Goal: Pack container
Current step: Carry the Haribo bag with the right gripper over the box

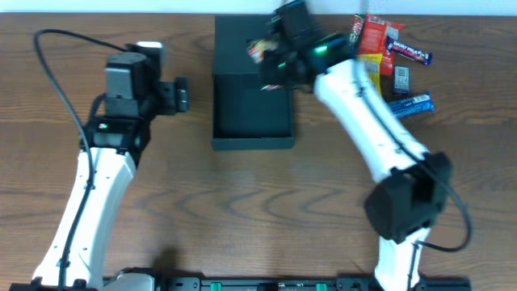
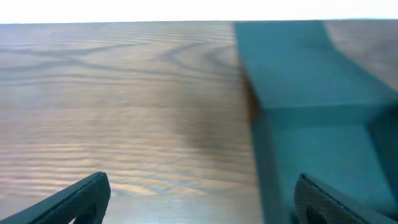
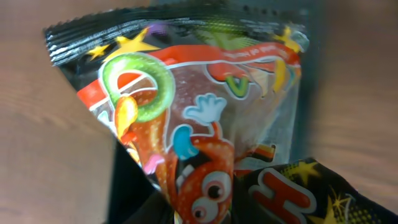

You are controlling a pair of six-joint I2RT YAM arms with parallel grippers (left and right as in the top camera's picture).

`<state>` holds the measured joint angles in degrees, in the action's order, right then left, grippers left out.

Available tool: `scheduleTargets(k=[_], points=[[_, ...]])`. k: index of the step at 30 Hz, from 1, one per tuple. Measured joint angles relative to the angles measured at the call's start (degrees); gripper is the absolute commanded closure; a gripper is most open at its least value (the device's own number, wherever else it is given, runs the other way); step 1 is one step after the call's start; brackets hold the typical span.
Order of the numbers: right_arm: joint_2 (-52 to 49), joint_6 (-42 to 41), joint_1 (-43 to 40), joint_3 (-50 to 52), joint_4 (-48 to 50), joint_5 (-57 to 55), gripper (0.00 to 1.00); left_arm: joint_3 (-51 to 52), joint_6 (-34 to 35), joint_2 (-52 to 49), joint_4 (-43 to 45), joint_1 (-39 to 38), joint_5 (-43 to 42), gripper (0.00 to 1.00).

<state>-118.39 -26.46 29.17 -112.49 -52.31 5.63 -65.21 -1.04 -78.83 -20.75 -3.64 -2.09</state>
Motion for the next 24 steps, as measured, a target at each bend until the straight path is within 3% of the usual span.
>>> scheduleTargets(k=[4,8,11,12,13,14,16,20,22,24], points=[[-4.07,-6.64,5.55,0.13,0.66,0.46,0.84,0.00,0.31,0.00,-0.02,3.56,0.39,0.05],[-7.28,-12.02,7.96,0.28,0.72,0.44,0.81,0.00,0.66,0.00,0.00,4.83,0.61,0.05],[-8.68,-15.78,8.48,0.52,0.96,-0.68,0.48,0.00,0.81,0.00,-0.04,5.25,0.61,0.05],[-8.79,-16.52,8.59,0.61,1.64,-1.31,0.27,0.00,0.81,0.00,-0.07,5.27,0.61,0.05],[-8.79,-17.42,8.61,0.61,2.16,-1.64,0.13,0.00,0.81,0.00,-0.09,5.27,0.61,0.05],[-8.76,-17.86,8.61,0.59,2.82,-2.01,0.05,0.00,0.83,0.00,-0.20,5.27,0.61,0.05],[-8.74,-18.47,8.63,0.59,3.58,-2.40,0.01,0.00,0.81,0.00,-0.26,5.27,0.61,0.05],[-8.74,-18.25,8.63,0.42,3.74,-2.14,0.04,0.00,0.81,0.00,-0.26,5.31,0.61,0.05],[-8.74,-16.90,8.59,0.24,3.69,-1.99,0.17,0.00,0.81,-0.02,-0.28,5.31,0.61,0.04],[-8.74,-15.43,8.57,-0.11,3.48,-1.73,0.40,0.00,0.81,-0.04,-0.28,5.31,0.61,0.04]])
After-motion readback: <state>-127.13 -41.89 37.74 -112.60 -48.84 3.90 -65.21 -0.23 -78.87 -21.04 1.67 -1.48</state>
